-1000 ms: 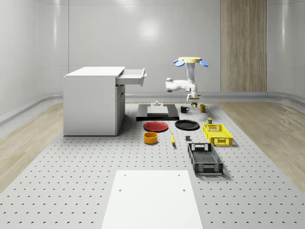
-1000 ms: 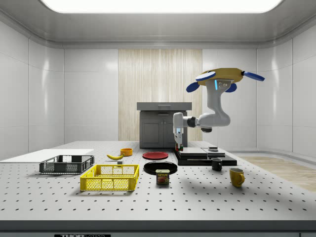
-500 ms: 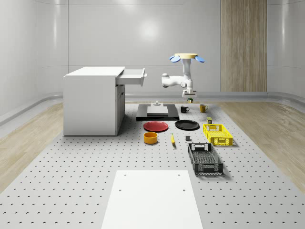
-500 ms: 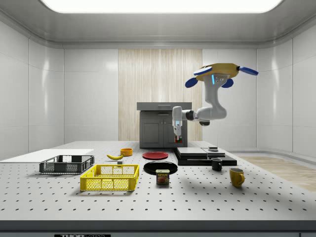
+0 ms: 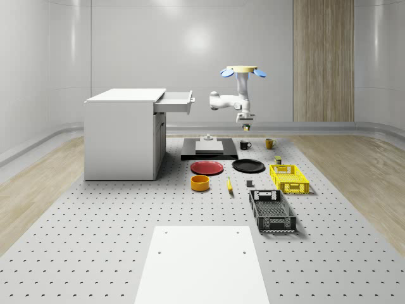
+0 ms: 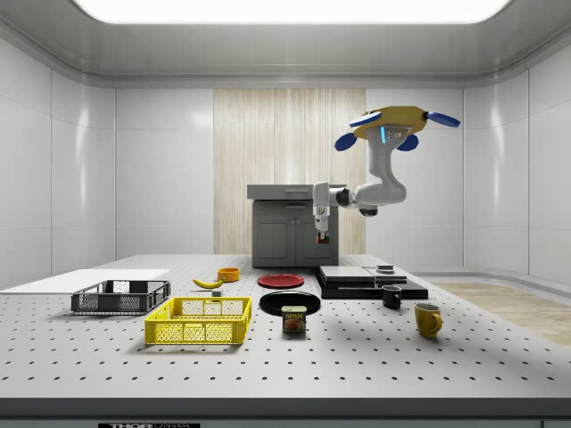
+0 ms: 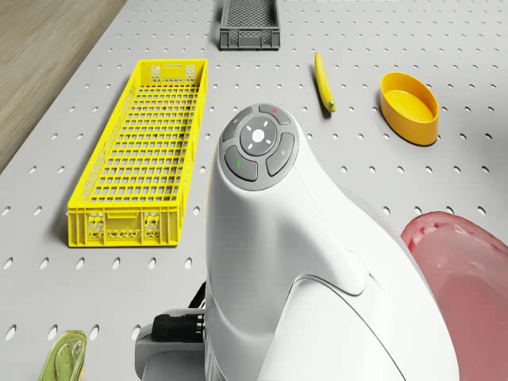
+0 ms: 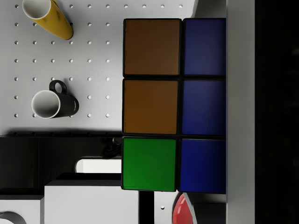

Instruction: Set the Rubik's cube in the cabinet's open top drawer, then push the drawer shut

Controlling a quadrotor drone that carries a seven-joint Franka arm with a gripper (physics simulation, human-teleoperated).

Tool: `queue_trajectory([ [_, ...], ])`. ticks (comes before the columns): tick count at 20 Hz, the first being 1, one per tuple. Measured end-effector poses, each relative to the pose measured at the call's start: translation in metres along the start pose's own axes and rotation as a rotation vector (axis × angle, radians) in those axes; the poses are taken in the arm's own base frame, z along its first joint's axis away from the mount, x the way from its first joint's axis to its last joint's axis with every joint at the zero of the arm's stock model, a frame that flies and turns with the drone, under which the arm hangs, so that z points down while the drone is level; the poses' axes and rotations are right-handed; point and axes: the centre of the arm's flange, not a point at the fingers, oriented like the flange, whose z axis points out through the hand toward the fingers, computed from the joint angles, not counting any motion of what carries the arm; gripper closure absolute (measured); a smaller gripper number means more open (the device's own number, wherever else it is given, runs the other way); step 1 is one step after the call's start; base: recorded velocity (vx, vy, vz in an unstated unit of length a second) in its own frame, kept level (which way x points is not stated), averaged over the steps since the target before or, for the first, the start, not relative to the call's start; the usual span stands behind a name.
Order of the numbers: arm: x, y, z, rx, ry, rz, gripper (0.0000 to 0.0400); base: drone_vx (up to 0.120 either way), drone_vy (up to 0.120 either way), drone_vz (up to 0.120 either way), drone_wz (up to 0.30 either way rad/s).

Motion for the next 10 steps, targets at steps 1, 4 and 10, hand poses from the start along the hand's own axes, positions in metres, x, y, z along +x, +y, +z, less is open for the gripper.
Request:
queue_trajectory([
  [1, 0.0, 0.0, 0.0, 0.0, 0.0, 0.0, 0.0078, 0.0, -0.12, 0.12, 0.0],
  [4, 0.0, 0.0, 0.0, 0.0, 0.0, 0.0, 0.0078, 0.0, -0.12, 0.12, 0.0],
  [10, 0.0, 0.0, 0.0, 0.0, 0.0, 0.0, 0.0078, -0.047, -0.107, 0.073, 0.0],
])
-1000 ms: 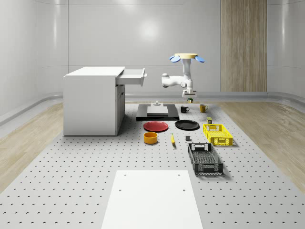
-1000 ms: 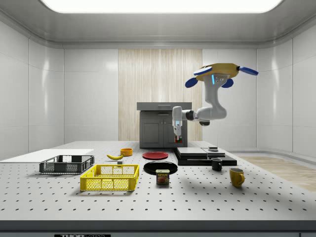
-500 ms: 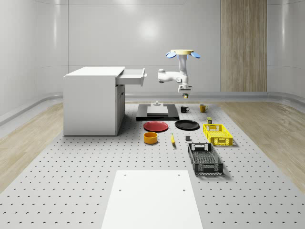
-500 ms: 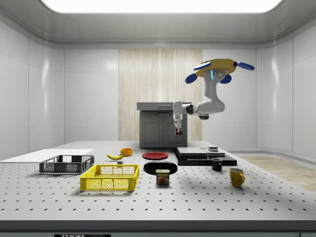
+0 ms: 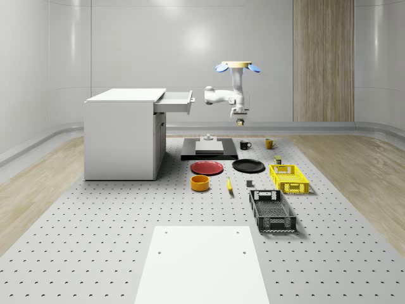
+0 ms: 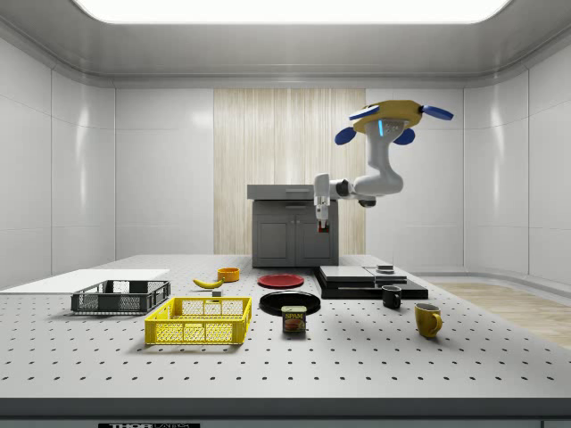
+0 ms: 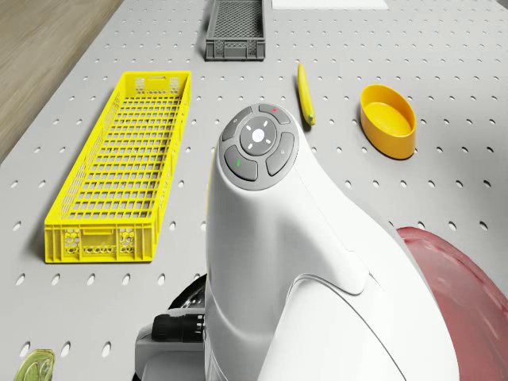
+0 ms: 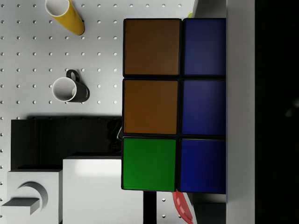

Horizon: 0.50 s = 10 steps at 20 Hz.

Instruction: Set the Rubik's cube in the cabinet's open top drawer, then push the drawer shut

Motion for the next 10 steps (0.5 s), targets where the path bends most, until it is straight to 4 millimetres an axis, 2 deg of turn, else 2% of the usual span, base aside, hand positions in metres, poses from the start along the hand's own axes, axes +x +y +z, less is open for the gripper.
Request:
queue_trajectory([
  [2, 0.0, 0.0, 0.0, 0.0, 0.0, 0.0, 0.0078, -0.12, 0.0, 0.0, 0.0],
  [6, 0.0, 0.0, 0.0, 0.0, 0.0, 0.0, 0.0078, -0.12, -0.11, 0.0, 0.0],
  [8, 0.0, 0.0, 0.0, 0.0, 0.0, 0.0, 0.0078, -0.12, -0.12, 0.08, 0.0],
  [9, 0.0, 0.0, 0.0, 0.0, 0.0, 0.0, 0.0078, -0.04, -0.12, 0.04, 0.0],
  [10, 0.0, 0.0, 0.0, 0.0, 0.0, 0.0, 0.0078, 0.0, 0.0, 0.04, 0.0],
])
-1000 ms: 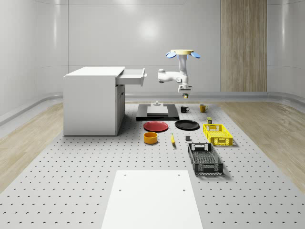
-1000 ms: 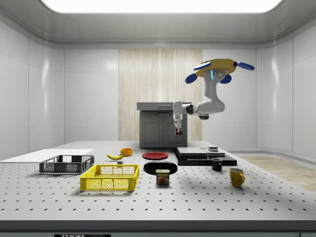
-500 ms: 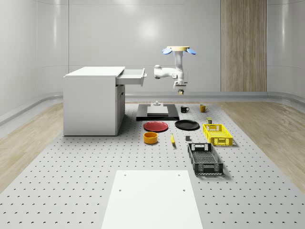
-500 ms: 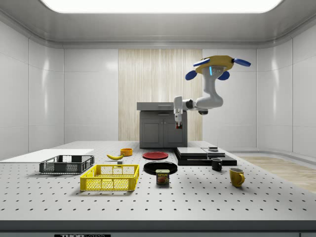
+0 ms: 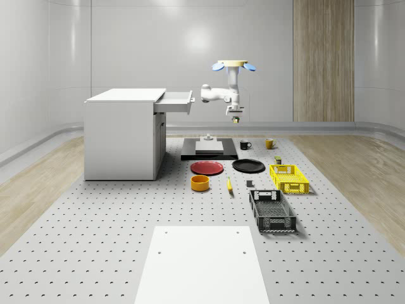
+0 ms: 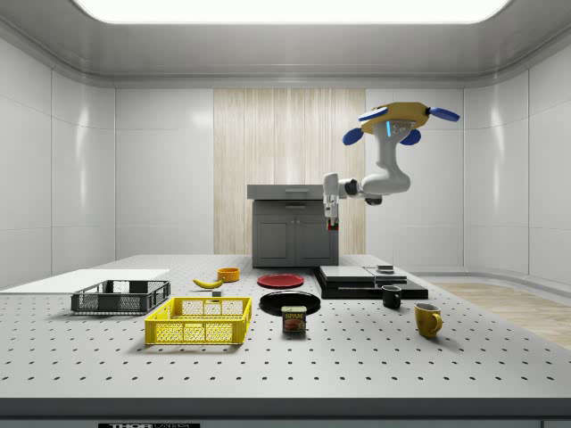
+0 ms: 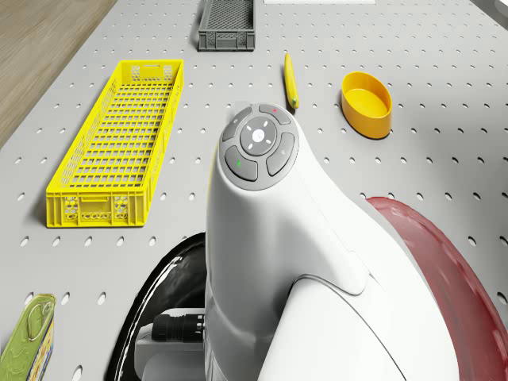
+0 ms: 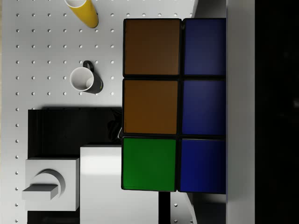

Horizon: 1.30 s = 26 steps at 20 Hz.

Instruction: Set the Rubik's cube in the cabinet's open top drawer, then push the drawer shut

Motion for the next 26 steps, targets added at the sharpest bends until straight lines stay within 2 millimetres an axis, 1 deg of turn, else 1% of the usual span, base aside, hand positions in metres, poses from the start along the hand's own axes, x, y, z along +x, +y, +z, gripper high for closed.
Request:
queue_trajectory([
  [5, 0.0, 0.0, 0.0, 0.0, 0.0, 0.0, 0.0078, 0.0, -0.008, 0.12, 0.0],
  [19, 0.0, 0.0, 0.0, 0.0, 0.0, 0.0, 0.0078, 0.0, -0.12, 0.12, 0.0],
  [21, 0.0, 0.0, 0.0, 0.0, 0.0, 0.0, 0.0078, -0.1, -0.1, 0.12, 0.0],
  [25, 0.0, 0.0, 0.0, 0.0, 0.0, 0.0, 0.0078, -0.12, 0.0, 0.01, 0.0],
  [26, 0.0, 0.0, 0.0, 0.0, 0.0, 0.0, 0.0078, -0.12, -0.08, 0.0, 0.0],
])
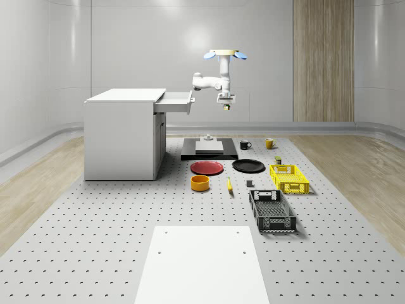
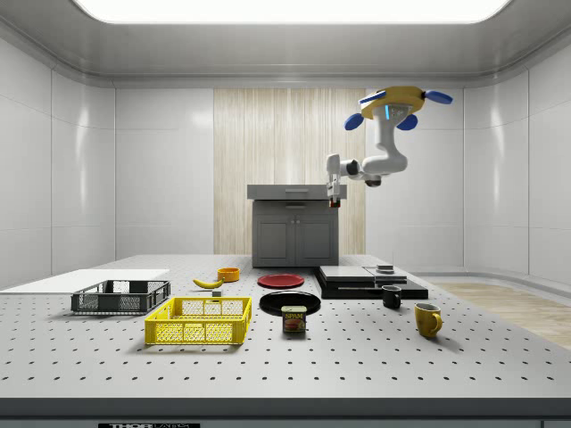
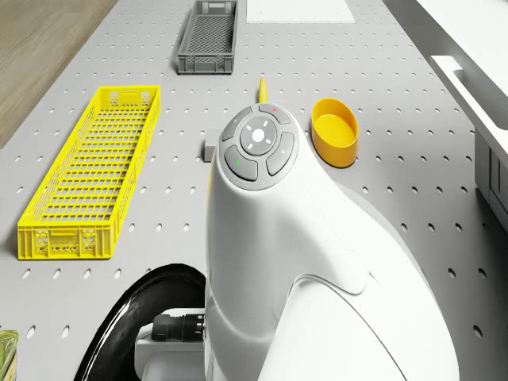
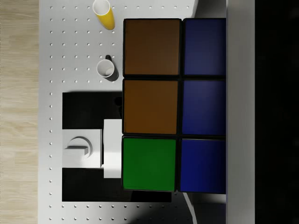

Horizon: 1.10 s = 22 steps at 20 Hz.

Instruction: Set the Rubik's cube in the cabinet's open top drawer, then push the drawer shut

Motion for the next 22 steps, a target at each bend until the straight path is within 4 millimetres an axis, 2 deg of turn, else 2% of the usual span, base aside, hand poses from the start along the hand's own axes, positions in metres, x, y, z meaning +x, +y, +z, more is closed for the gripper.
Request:
queue_trajectory([
  [7, 0.0, 0.0, 0.0, 0.0, 0.0, 0.0, 0.0078, -0.12, -0.12, 0.0, 0.0],
  [9, 0.0, 0.0, 0.0, 0.0, 0.0, 0.0, 0.0078, -0.12, -0.02, 0.0, 0.0],
  [14, 0.0, 0.0, 0.0, 0.0, 0.0, 0.0, 0.0078, -0.12, -0.016, 0.112, 0.0],
  [22, 0.0, 0.0, 0.0, 0.0, 0.0, 0.0, 0.0078, -0.12, -0.12, 0.12, 0.0],
])
